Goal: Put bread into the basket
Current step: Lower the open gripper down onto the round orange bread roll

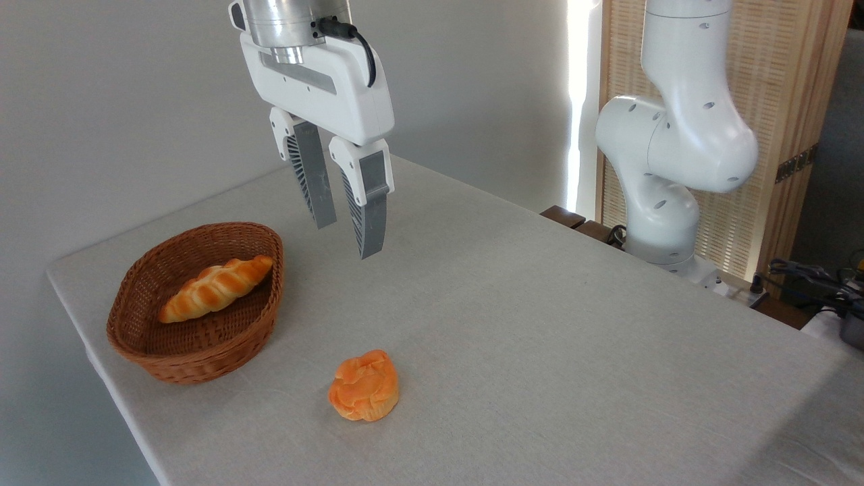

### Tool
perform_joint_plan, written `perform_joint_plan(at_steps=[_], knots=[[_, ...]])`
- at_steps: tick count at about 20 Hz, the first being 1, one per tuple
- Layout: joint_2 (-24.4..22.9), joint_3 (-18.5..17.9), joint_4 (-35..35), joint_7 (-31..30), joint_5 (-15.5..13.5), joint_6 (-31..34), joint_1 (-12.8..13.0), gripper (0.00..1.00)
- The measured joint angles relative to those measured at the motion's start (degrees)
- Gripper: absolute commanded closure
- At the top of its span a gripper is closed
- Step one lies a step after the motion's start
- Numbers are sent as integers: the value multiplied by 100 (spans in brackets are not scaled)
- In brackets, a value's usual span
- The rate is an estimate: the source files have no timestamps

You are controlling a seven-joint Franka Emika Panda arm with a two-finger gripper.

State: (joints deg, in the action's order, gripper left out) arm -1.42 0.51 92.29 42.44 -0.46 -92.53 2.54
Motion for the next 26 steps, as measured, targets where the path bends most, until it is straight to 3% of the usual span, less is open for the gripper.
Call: perform_joint_plan(at_steps=[5, 16, 22, 26], knots=[[6, -90, 0, 178, -214, 6, -38, 0], [53, -94, 6, 486, -231, 18, -55, 0], [156, -96, 104, 1477, -228, 29, -67, 0], [324, -82, 114, 1672, -228, 29, -61, 0]])
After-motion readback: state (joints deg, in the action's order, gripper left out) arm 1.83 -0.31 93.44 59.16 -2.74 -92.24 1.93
